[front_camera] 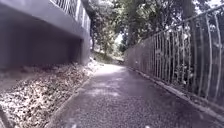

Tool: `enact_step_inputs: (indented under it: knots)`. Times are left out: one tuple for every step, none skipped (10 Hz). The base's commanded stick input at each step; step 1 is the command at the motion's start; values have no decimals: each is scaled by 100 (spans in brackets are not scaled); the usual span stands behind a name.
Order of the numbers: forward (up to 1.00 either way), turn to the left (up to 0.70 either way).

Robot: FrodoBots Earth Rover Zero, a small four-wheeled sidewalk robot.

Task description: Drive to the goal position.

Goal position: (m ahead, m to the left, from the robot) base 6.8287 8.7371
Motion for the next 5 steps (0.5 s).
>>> enact_step_inputs:
  knots:
    - [100,0]
    - [100,0]
    - [100,0]
    - [100,0]
    - [100,0]
